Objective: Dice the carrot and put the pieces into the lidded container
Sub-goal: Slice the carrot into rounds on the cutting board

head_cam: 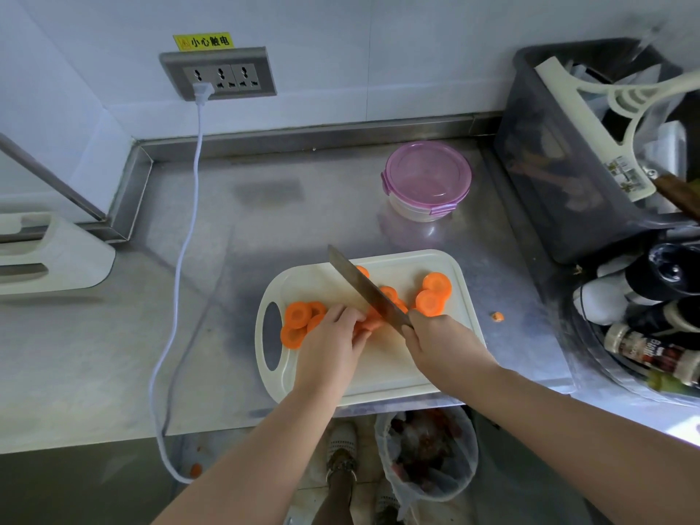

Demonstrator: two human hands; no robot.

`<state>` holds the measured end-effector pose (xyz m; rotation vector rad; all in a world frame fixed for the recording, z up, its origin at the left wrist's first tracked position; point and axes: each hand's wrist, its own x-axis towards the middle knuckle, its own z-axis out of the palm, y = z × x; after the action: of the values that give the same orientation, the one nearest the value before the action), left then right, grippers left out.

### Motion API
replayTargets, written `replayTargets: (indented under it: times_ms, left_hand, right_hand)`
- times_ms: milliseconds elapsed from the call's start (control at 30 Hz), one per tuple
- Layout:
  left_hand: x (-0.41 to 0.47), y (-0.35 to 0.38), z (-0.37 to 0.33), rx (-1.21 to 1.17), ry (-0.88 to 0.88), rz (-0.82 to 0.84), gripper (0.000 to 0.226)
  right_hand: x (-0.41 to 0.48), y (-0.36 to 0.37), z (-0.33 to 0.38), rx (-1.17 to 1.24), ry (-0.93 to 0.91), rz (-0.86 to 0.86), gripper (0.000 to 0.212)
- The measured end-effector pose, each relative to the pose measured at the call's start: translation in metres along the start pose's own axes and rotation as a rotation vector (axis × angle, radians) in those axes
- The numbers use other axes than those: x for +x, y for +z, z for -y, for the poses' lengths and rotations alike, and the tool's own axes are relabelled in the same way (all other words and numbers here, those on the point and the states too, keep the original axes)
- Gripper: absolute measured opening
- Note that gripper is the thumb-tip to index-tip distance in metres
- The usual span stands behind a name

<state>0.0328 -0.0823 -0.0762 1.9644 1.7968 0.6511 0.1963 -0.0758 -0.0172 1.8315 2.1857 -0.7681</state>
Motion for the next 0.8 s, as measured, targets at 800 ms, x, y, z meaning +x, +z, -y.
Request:
replayTargets:
  times_ms: [800]
  left_hand:
    - [-0.0027,0.0059,-0.0006,0.070,0.040,-0.030,0.011]
  right_hand:
    - [-0.0111,0.0017,0.0023,-0.246,-0.043,0.016,0.022]
